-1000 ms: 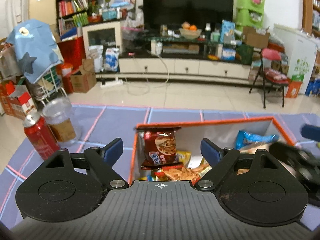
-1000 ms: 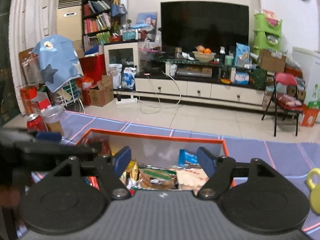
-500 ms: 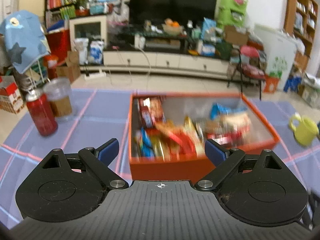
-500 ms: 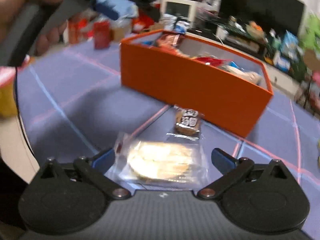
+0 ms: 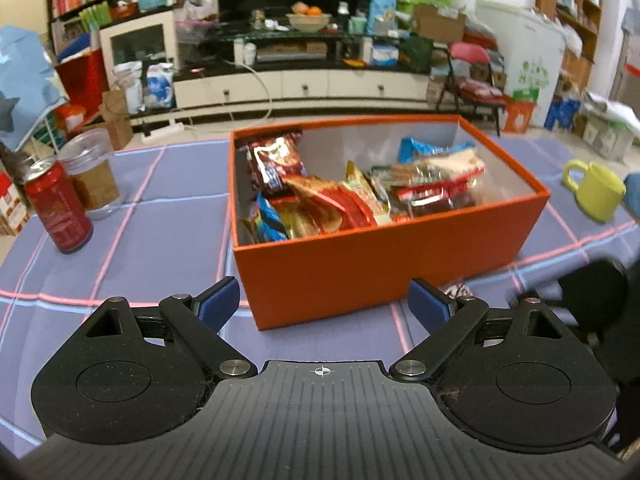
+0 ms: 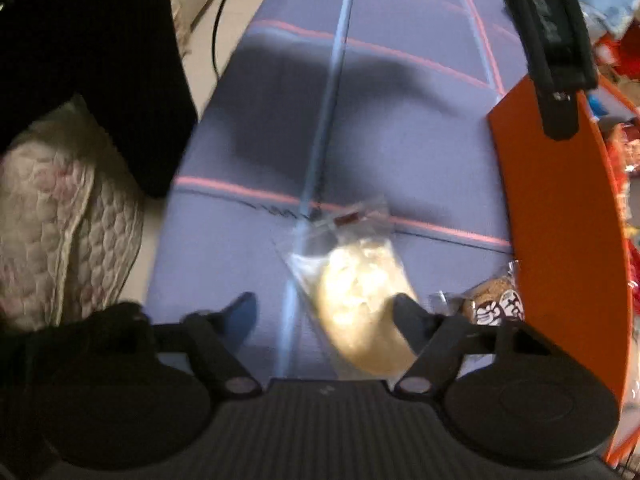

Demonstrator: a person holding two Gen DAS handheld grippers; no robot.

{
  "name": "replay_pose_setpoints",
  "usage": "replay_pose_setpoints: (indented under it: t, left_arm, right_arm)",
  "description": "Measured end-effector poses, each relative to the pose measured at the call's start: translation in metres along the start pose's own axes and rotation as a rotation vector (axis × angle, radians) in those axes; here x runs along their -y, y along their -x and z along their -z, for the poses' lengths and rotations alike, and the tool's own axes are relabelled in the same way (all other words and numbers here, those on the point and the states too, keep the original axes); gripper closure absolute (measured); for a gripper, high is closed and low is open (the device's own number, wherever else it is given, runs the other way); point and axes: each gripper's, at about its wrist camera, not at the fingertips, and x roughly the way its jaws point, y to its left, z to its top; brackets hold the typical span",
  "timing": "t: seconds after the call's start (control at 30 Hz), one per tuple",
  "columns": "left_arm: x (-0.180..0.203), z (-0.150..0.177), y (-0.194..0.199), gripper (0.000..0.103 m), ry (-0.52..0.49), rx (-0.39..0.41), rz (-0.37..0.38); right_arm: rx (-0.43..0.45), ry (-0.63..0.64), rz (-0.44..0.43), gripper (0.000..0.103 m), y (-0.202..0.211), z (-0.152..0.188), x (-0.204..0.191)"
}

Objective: Organize snacks
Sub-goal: 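Move both grippers back to the last snacks beside the box, then grasp the small round pastry packet with the left gripper while the right grasps the clear bread bag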

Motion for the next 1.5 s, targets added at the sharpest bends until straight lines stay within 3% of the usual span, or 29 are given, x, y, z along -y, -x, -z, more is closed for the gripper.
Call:
replay_pose_setpoints:
  t: [0.13, 0.23, 0.33, 0.43, 0.5, 0.57, 0.67, 0.77, 0.83, 0.97, 1.13, 1.27, 1.5]
  left_arm:
    - [0.004, 0.005, -0.009, 0.03, -0.044, -0.028, 0.003]
    - [0.005, 0.007, -0.013, 0.03, -0.049, -0.039, 0.002]
    - [0.008, 0.006, -0.014, 0.03, -0.036, -0.041, 0.011]
    - [0.018, 0.005, -0.014, 0.029, -0.027, -0.051, 0.035]
    - [0.032, 0.008, -0.016, 0.027, -0.016, -0.063, 0.043]
    - [0.048, 0.011, -0.022, 0.027, 0.006, -0.08, 0.055]
    - [0.073, 0.018, -0.031, 0.027, 0.059, -0.078, 0.036]
    - [0.091, 0.019, -0.039, 0.027, 0.092, -0.064, 0.02]
    - [0.095, 0.019, -0.046, 0.027, 0.156, -0.086, 0.002]
    - [0.096, 0.024, -0.054, 0.028, 0.283, -0.107, -0.016]
    - [0.1, 0.026, -0.068, 0.03, 0.308, -0.157, -0.051]
    - [0.103, 0.031, -0.077, 0.029, 0.32, -0.176, -0.05]
    - [0.115, 0.029, -0.086, 0.031, 0.361, -0.132, -0.085]
  right_arm:
    - [0.046, 0.001, -0.044, 0.024, -0.002, -0.002, 0.014]
    - [0.032, -0.067, -0.128, 0.033, -0.004, -0.001, 0.027]
    - [0.019, -0.158, -0.1, 0.032, -0.004, 0.002, 0.029]
    - [-0.002, -0.396, 0.001, 0.02, -0.003, 0.02, 0.021]
    - [0.015, -0.62, 0.106, 0.02, 0.004, 0.035, 0.008]
    - [0.082, -0.913, 0.198, 0.02, 0.013, 0.06, -0.017]
    - [0.207, -1.053, 0.349, 0.024, 0.019, 0.077, -0.062]
    - [0.289, -1.106, 0.438, 0.019, 0.017, 0.079, -0.084]
    - [0.312, -1.089, 0.429, 0.015, 0.016, 0.076, -0.081]
    - [0.354, -0.971, 0.368, 0.016, 0.017, 0.078, -0.069]
    - [0.341, -0.902, 0.323, 0.048, 0.025, 0.08, -0.065]
    - [0.354, -0.91, 0.35, 0.049, 0.029, 0.081, -0.087]
    - [0.37, -0.948, 0.379, 0.048, 0.029, 0.084, -0.107]
